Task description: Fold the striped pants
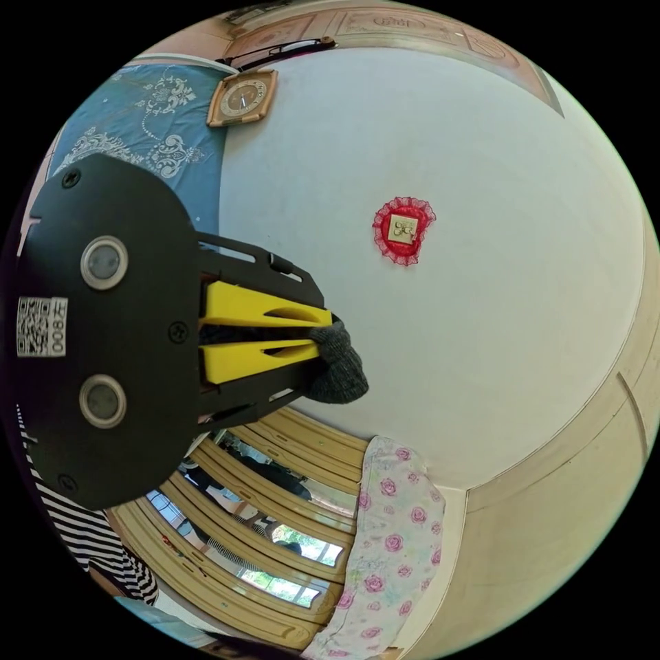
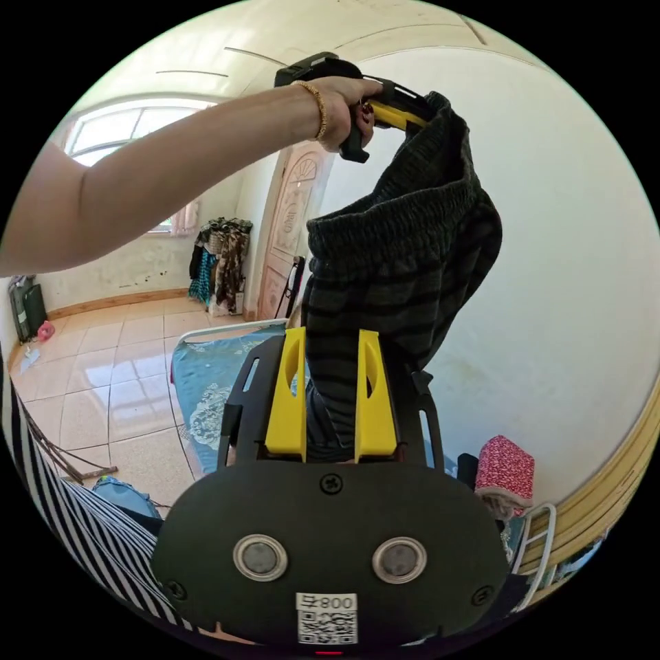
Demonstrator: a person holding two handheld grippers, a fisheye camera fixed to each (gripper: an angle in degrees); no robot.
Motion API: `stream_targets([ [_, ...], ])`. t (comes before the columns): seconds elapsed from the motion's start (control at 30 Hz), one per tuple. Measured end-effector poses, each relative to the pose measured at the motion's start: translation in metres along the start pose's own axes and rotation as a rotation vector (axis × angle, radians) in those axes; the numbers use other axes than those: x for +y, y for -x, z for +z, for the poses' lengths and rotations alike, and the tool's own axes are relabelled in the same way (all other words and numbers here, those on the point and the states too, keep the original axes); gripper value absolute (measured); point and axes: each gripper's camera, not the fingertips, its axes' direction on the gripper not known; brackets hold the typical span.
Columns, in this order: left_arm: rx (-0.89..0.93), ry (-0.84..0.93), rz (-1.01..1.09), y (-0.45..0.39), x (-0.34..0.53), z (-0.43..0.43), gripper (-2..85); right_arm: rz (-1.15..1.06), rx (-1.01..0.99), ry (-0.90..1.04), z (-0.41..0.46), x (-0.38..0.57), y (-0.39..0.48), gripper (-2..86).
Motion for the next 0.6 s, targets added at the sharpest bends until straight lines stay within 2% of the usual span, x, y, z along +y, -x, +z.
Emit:
stream_targets([
  [0.1, -0.016, -0.002, -0.009, -0.010, 0.002, -0.005, 0.9, -0.010, 0.063, 0.030, 0.002, 0.006, 0.006, 2.9],
  [0.2, -0.052, 0.004, 0.006, -0.021, 0.002, -0.014, 0.9, -0.011, 0.132, 0.045, -0.006, 0.016, 0.004, 1.5],
  [0.27, -0.089, 0.008, 0.018, -0.027, 0.002, -0.022, 0.9, 0.030, 0.089, 0.040, -0.017, 0.024, -0.006, 1.5],
  [0.47, -0.132, -0.017, -0.009, -0.049, -0.006, -0.037, 1.0, 0.009, -0.060, -0.077, -0.067, 0.056, -0.001, 8.7],
  [0.6, -0.148, -0.017, 0.005, -0.073, -0.014, -0.038, 1.0, 0.001, -0.062, -0.145, -0.094, 0.070, 0.016, 13.6],
])
